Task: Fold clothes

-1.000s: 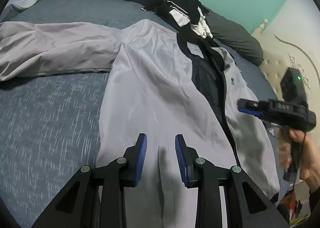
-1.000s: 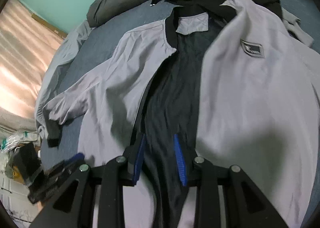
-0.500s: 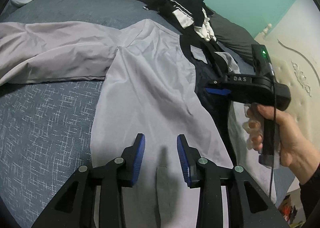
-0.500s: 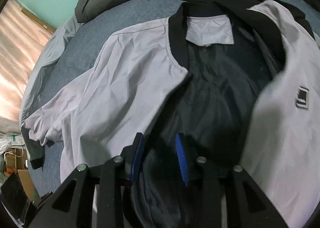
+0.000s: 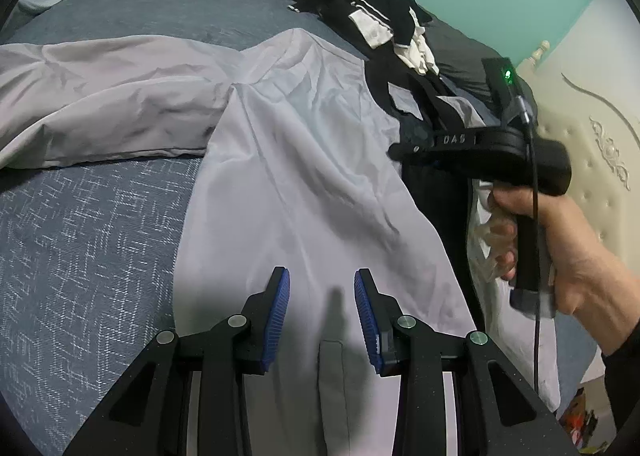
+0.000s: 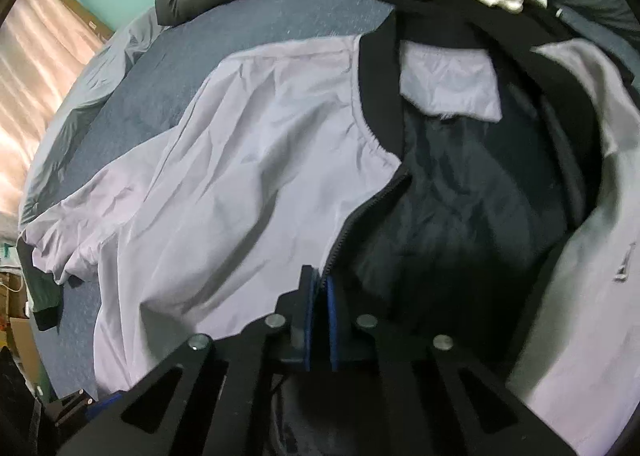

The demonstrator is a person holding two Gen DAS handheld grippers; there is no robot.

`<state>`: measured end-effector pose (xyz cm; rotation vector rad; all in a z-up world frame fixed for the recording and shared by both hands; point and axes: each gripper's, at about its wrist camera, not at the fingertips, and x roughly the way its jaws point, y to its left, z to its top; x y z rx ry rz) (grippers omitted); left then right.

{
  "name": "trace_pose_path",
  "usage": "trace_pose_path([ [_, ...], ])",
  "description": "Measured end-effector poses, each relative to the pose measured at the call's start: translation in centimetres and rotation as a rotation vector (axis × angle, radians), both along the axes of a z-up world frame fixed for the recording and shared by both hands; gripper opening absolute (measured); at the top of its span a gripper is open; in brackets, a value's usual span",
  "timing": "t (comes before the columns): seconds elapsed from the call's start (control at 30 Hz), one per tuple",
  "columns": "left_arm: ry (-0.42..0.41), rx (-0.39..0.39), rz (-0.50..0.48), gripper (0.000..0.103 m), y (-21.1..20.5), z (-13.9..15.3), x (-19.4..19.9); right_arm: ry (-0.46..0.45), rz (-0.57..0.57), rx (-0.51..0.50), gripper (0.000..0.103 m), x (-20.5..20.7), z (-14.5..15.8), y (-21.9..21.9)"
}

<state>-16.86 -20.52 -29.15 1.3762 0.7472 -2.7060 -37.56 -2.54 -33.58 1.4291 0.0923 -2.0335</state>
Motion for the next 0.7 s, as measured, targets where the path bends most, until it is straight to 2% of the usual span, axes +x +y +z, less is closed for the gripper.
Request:
trace_pose_path([
  [0.33, 0.003, -0.007, -0.014, 0.037, 0.0, 0.3, 0.7, 0.130, -0.039, 0.090, 0.003, -2.6, 4.4, 2.7],
  [0.47, 0.000, -0.007, -0.016, 0.037, 0.0, 0.2, 0.9, 0.168, -0.032, 0.156, 0.003, -3.3, 4.4, 2.4],
  [0.6, -0.004, -0.012, -0.026, 0.037, 0.2, 0.2, 1.0, 0.146, -0.025, 0.193, 0.003, -3.7, 2.9, 1.9],
  [0.7, -0.008, -0.013, -0.030, 0.037, 0.3, 0.0, 1.0, 0.063, -0.033, 0.212, 0.003, -3.7, 1.0, 2.3],
])
